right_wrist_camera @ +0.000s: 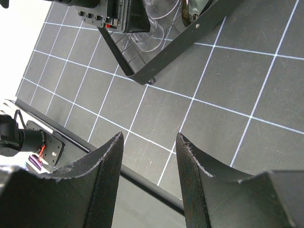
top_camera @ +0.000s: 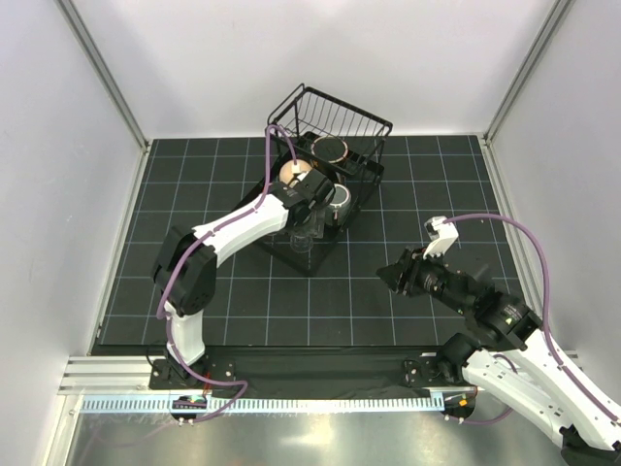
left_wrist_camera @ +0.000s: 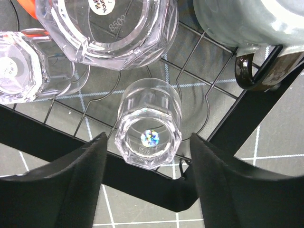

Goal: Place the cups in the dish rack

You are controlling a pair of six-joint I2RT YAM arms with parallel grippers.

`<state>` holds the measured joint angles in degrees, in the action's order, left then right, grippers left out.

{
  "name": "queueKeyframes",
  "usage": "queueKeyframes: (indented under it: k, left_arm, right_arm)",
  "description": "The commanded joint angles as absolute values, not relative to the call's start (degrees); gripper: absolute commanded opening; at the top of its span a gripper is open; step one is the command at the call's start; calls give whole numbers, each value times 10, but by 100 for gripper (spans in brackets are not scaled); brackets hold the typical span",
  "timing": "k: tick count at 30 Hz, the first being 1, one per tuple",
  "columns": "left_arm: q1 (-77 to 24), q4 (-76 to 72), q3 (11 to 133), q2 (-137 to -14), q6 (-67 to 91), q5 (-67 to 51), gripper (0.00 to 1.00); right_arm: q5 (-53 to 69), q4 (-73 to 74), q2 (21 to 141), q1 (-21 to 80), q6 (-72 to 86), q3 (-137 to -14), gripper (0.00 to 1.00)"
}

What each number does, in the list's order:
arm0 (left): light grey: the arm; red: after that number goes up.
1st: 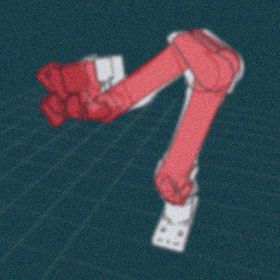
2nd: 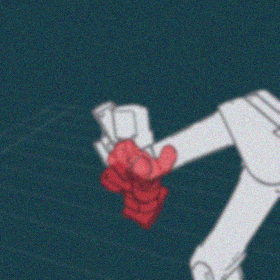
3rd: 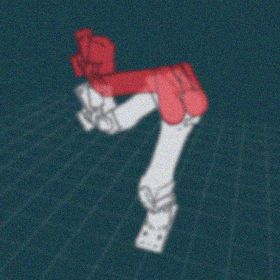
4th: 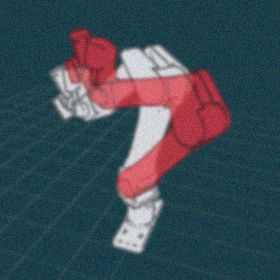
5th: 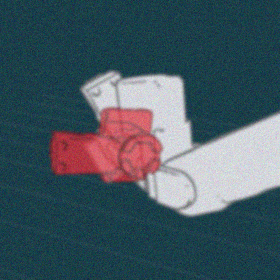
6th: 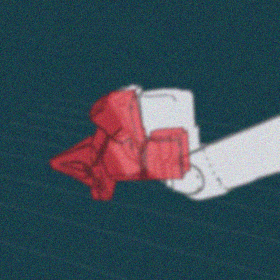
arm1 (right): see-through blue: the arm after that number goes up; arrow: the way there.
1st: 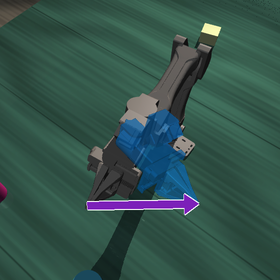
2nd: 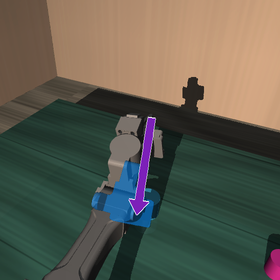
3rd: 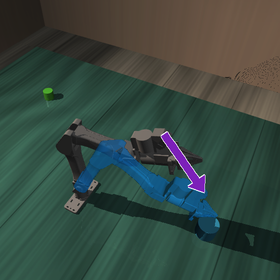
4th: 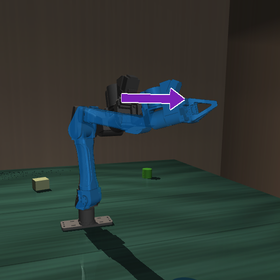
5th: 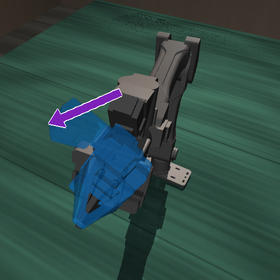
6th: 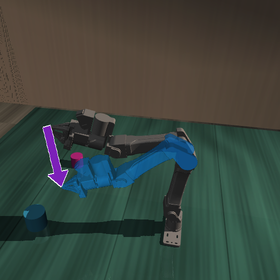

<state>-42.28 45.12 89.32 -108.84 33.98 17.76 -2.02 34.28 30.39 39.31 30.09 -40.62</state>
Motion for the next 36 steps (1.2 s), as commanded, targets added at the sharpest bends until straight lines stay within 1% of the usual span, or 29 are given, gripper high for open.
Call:
queueKeyframes:
  k: [1, 4, 8, 12, 16, 20, 21, 23, 24, 26, 29, 31, 32, 34, 35, 36]
  left_arm:
    - [-420, 435, 890, -1068, 338, 173, 70]
    - [-420, 434, 883, -1058, 343, 174, 71]
    - [-420, 427, 869, -1021, 350, 170, 74]
    - [-420, 424, 857, -969, 358, 158, 80]
    - [-420, 387, 818, -872, 370, 124, 85]
    - [-420, 321, 723, -774, 397, 79, 91]
    - [-420, 304, 701, -754, 403, 76, 94]
    - [-420, 252, 663, -699, 416, 52, 98]
    - [-420, 237, 623, -683, 428, 41, 100]
    - [-419, 183, 585, -651, 439, 4, 100]
    - [-416, 128, 523, -638, 462, -44, 100]
    - [-400, 119, 493, -635, 478, -53, 100]
    - [-391, 103, 483, -635, 483, -77, 100]
    - [-364, 84, 450, -639, 509, -116, 100]
    - [-335, 69, 439, -639, 516, -151, 100]
    - [-322, 62, 430, -633, 522, -158, 100]
  right_arm:
    - [-14, 322, 304, 395, 296, -405, 50]
    - [-12, 321, 303, 395, 297, -405, 50]
    - [-11, 323, 308, 394, 295, -405, 50]
    - [-8, 321, 313, 395, 298, -405, 50]
    - [-8, 315, 316, 395, 305, -401, 50]
    - [-8, 309, 323, 394, 313, -393, 51]
    - [11, 310, 325, 394, 315, -393, 51]
    - [16, 306, 330, 394, 319, -389, 51]
    - [17, 305, 330, 395, 321, -388, 51]
    - [18, 302, 333, 395, 325, -385, 52]
    - [18, 296, 334, 395, 332, -374, 56]
    - [15, 300, 335, 395, 339, -370, 60]
    - [18, 302, 336, 395, 347, -370, 63]
    - [20, 305, 334, 395, 356, -368, 75]
    - [21, 308, 332, 395, 365, -367, 82]
    - [19, 308, 330, 395, 369, -367, 93]
